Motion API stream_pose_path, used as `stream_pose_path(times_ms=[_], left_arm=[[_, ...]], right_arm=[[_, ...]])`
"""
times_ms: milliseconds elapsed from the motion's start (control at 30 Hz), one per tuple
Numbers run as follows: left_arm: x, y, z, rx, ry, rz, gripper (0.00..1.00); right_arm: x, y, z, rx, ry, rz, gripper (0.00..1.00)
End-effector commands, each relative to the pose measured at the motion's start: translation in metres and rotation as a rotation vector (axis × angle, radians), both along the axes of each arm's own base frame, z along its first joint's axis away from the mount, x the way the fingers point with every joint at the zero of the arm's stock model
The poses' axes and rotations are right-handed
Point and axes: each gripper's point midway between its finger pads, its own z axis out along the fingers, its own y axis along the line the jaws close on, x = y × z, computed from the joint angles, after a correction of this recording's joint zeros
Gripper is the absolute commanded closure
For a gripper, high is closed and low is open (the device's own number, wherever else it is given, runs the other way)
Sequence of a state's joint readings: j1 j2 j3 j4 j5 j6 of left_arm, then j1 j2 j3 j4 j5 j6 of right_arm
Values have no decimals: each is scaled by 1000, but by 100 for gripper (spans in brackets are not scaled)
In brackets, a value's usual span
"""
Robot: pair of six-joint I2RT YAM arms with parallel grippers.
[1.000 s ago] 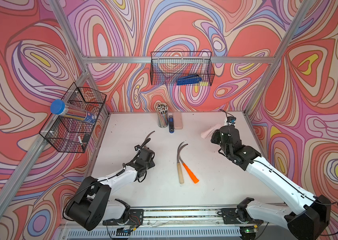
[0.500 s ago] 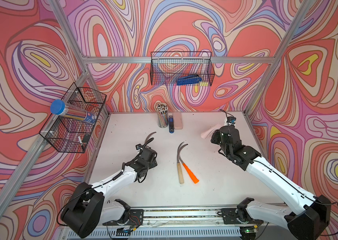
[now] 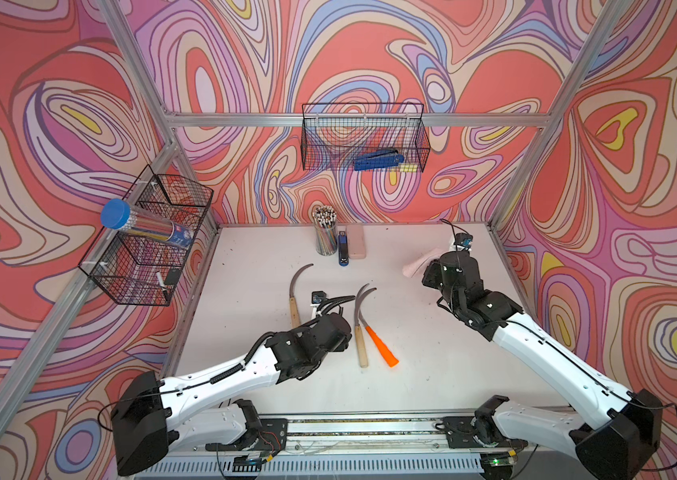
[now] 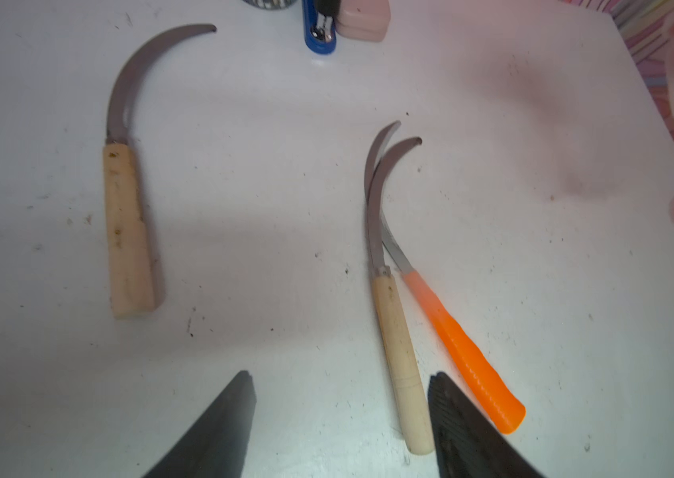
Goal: Wipe small sickles with rags
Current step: Pick up the small sickle from the center of the board.
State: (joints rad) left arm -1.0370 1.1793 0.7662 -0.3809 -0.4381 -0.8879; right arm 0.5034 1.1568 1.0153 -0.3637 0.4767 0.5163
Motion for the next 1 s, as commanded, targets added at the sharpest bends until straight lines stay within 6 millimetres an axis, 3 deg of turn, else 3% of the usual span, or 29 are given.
stream_pose_path(times_ms=[0, 300, 533, 733, 967], left_arm=[[-15, -9, -18, 9, 25, -19, 32], [-42, -53, -63, 101, 91, -92, 30], [-51, -81, -95, 178, 135, -125, 35], [-52, -80, -114, 221, 156, -115, 39], [-49, -58, -120, 289, 133, -68, 40]], right_arm=[[2, -7, 11, -2, -32, -39, 100], [2, -5, 11, 9, -32, -33, 100], [2, -3, 11, 20, -27, -22, 100], [0, -2, 13, 23, -22, -16, 100], [-2, -4, 16, 27, -34, -17, 100]])
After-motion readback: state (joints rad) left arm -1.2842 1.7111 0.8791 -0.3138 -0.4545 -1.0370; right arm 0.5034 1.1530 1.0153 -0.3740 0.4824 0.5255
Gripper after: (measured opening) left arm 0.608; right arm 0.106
